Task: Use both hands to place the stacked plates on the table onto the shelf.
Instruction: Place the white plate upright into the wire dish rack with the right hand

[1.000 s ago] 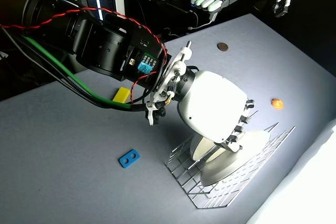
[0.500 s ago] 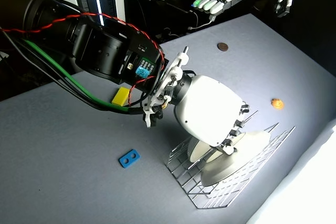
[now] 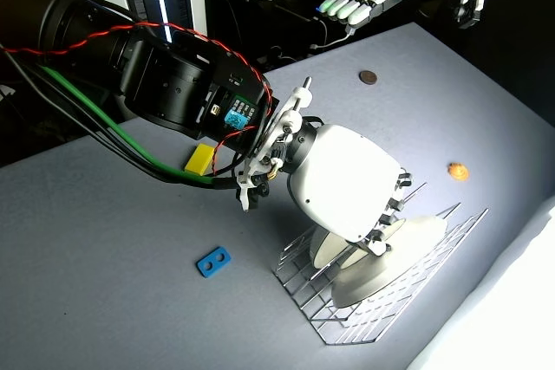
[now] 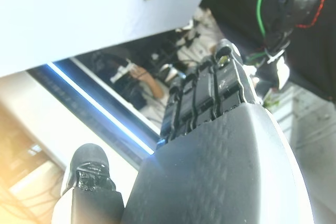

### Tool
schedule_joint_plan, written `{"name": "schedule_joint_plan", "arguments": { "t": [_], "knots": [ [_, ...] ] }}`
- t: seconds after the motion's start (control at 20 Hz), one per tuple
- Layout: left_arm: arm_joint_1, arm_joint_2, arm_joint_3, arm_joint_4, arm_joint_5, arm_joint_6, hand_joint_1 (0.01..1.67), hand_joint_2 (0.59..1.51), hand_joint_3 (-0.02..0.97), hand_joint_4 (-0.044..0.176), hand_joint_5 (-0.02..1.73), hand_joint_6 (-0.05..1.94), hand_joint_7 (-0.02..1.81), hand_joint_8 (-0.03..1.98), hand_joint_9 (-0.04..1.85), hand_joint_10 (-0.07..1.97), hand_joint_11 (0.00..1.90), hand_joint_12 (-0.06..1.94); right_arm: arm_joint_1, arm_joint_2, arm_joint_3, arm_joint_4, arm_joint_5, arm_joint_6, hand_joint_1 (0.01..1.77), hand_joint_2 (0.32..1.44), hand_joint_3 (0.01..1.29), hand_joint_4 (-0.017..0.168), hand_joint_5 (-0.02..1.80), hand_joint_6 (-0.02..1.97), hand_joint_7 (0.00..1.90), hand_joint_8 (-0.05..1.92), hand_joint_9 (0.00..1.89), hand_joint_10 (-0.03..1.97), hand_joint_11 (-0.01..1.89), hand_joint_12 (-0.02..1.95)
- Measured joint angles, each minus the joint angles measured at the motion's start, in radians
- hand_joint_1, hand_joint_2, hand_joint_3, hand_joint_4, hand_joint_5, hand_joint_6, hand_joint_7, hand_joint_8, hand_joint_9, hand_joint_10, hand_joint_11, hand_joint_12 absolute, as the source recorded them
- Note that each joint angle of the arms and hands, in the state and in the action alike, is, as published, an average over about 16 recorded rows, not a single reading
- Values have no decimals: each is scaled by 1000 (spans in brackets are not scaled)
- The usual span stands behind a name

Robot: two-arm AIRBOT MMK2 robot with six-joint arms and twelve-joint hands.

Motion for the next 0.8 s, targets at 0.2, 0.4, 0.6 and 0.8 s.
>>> {"name": "schedule_joint_plan", "arguments": {
  "t": [0.2,0.4,0.6,0.8],
  "knots": [
    [0,0,0,4,1,2,19,1137,20,4,32,7,22,-11,18,-59,16,7,0,2,-4,0,-3,0,1214,1002,9,2,937,982,1086,475,1178,23,714,1148],
    [0,0,0,7,2,4,19,1137,20,3,32,7,22,-10,17,-59,16,7,0,4,-9,2,-7,0,1199,1012,9,-4,917,881,1076,283,1143,24,691,1138],
    [0,0,1,7,4,7,19,1137,20,3,32,7,21,-10,17,-59,16,7,0,7,-15,4,-10,1,1156,1020,9,-9,903,647,1059,80,1104,34,647,1151],
    [0,0,1,8,7,11,19,1137,20,3,31,8,19,-11,17,-59,16,7,3,11,-21,4,-12,0,1104,1014,9,-10,873,519,992,188,1000,247,570,1256]
  ]
}}
